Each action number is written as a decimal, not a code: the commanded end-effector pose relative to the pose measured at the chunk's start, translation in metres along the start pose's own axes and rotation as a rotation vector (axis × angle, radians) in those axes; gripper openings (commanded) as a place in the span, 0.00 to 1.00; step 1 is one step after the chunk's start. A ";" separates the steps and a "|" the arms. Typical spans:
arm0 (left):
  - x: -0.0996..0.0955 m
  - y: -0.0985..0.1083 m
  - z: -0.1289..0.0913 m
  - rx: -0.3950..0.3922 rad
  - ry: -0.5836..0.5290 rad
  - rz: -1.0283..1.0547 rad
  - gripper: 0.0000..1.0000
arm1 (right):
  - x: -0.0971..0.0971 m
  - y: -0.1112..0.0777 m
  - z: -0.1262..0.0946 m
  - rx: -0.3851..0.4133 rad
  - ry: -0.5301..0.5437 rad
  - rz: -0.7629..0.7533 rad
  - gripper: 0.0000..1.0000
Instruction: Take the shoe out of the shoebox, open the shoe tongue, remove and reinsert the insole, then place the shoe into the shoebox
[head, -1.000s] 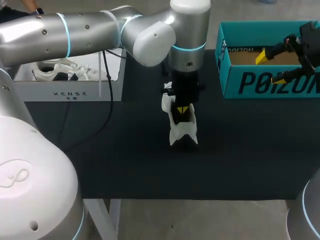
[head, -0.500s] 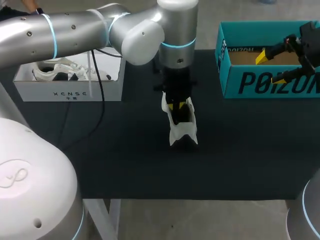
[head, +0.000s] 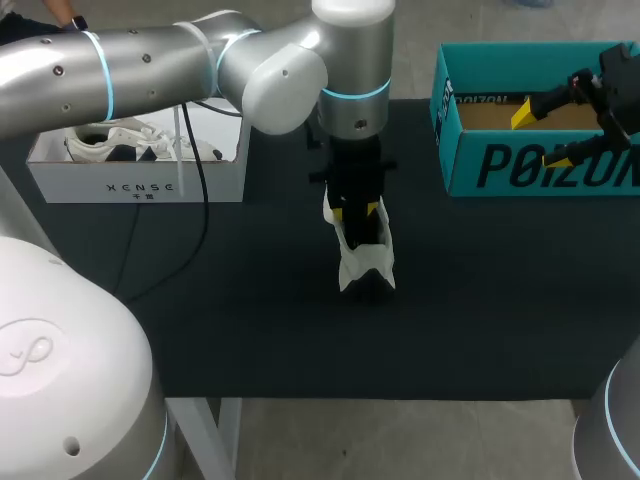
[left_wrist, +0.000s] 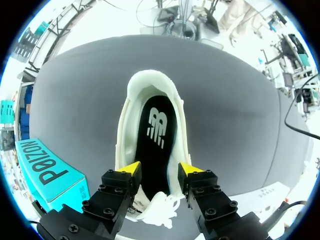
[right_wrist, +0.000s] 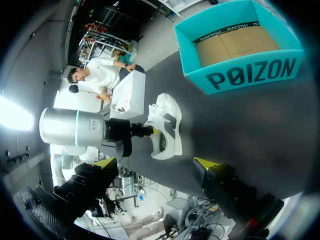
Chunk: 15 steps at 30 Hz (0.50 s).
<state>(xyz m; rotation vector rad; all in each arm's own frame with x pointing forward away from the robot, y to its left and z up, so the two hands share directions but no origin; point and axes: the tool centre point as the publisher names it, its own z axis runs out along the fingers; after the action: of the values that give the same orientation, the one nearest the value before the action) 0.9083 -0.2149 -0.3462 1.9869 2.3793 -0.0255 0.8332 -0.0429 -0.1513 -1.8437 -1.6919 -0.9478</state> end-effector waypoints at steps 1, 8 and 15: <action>-0.003 -0.001 0.003 0.033 -0.023 0.023 0.51 | 0.000 0.000 0.000 0.001 -0.004 0.002 1.00; -0.004 -0.004 0.009 0.037 -0.003 0.038 0.61 | 0.000 0.000 0.000 0.001 -0.004 0.002 1.00; -0.005 0.002 0.009 0.023 -0.021 0.033 0.84 | 0.000 0.000 0.000 0.001 -0.004 0.002 1.00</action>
<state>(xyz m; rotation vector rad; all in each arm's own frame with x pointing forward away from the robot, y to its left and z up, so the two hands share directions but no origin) 0.9094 -0.2203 -0.3528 2.0253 2.3501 -0.0645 0.8333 -0.0430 -0.1513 -1.8437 -1.6919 -0.9478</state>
